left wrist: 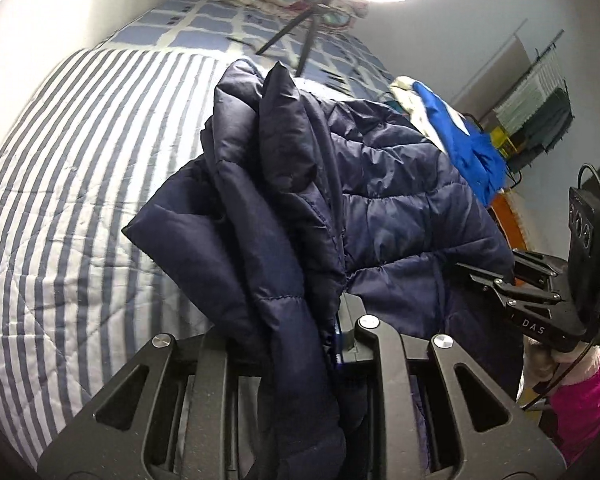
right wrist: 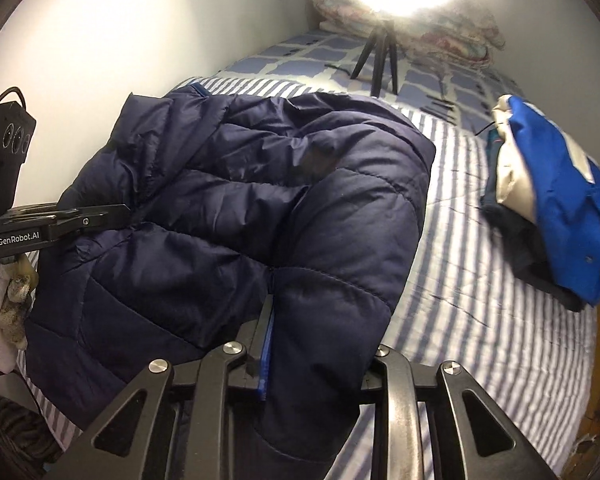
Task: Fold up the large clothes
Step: 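Close both tools on the folded jacket bundle and lift it, then carry the lifted jacket bundle with both tools toward the blue garment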
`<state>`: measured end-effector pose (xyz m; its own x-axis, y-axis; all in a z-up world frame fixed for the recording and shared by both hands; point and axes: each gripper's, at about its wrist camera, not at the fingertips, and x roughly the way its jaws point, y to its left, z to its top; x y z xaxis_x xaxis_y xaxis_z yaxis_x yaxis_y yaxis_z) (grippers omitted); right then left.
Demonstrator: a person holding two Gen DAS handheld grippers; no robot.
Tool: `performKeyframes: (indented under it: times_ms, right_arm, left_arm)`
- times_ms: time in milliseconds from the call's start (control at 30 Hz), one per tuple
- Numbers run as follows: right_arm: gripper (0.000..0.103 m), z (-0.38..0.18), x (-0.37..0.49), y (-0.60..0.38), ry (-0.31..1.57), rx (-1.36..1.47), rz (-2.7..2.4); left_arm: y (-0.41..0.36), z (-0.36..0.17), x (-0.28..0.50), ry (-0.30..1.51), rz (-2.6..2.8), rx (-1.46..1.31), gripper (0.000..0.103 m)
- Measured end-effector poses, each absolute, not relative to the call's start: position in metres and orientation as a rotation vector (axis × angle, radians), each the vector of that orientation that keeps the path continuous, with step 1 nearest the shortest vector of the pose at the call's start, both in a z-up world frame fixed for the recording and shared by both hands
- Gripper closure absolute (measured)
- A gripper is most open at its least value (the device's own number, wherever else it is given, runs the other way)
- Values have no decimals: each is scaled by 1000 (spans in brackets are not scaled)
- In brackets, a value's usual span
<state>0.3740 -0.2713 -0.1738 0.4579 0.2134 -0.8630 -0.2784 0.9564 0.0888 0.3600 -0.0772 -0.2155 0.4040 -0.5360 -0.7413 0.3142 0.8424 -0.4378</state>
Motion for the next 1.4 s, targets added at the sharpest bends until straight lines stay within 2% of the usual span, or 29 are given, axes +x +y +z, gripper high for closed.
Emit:
performKeyframes:
  times_ms: [467,800,1200,1400]
  right_arm:
    - [79,-128,323,-345,942,-124,186]
    - [80,-104,310,-397,896,-165,105]
    - [80,-77,331,-461,838,-222,-19]
    - [80,-57,366,-506,779,-273,-117]
  left_arm:
    - [-165,-162,342,897,-671,-153,84]
    - [-229,-141,349,848,-746,-116,84]
    - [-319,-117,388,761,-812,-26,84]
    - [-381,-98,432,673,-858,-8,84]
